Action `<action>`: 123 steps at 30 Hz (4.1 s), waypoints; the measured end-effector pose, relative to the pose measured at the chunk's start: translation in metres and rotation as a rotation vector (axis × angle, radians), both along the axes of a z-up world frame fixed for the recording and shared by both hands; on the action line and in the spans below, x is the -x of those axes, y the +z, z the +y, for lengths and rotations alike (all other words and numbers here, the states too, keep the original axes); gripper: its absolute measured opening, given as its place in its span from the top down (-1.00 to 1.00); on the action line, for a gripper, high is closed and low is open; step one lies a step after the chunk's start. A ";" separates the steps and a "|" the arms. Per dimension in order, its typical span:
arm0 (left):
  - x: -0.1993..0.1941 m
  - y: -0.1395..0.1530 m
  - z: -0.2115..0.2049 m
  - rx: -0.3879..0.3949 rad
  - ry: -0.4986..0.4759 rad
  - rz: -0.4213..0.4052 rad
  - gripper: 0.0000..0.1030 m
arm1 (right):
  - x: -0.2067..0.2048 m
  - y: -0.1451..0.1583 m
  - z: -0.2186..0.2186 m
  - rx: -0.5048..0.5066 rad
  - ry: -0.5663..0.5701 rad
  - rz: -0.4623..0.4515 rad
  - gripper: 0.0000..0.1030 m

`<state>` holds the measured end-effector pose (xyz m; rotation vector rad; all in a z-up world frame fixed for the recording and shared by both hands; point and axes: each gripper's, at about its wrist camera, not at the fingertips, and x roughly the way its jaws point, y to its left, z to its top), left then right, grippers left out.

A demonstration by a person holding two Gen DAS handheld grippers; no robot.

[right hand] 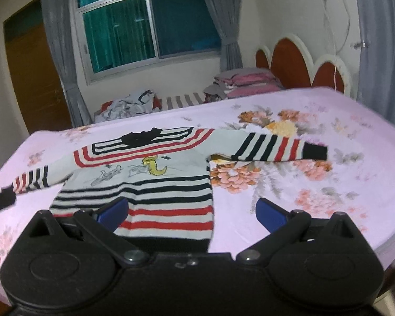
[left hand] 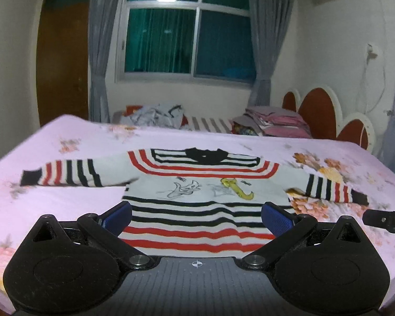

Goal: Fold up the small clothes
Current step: 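Move the right tool to the black sleeve cuff and grasp it, then lift the cuff with the right tool and fold the sleeve across the sweater body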

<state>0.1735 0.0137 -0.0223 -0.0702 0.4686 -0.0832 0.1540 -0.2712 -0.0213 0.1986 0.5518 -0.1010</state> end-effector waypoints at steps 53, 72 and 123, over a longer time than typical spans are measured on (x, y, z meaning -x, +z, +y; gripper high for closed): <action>-0.272 -0.073 -0.213 -0.240 -0.162 0.256 -1.00 | -0.209 -0.152 -0.312 -0.438 -0.538 0.091 0.13; -0.316 -0.081 -0.181 -0.243 -0.032 0.321 -1.00 | -0.243 -0.150 -0.340 -0.226 -0.418 0.128 0.88; -0.360 -0.127 -0.005 0.216 -0.131 0.468 -0.01 | -0.316 -0.072 -0.024 -0.033 0.087 0.001 0.50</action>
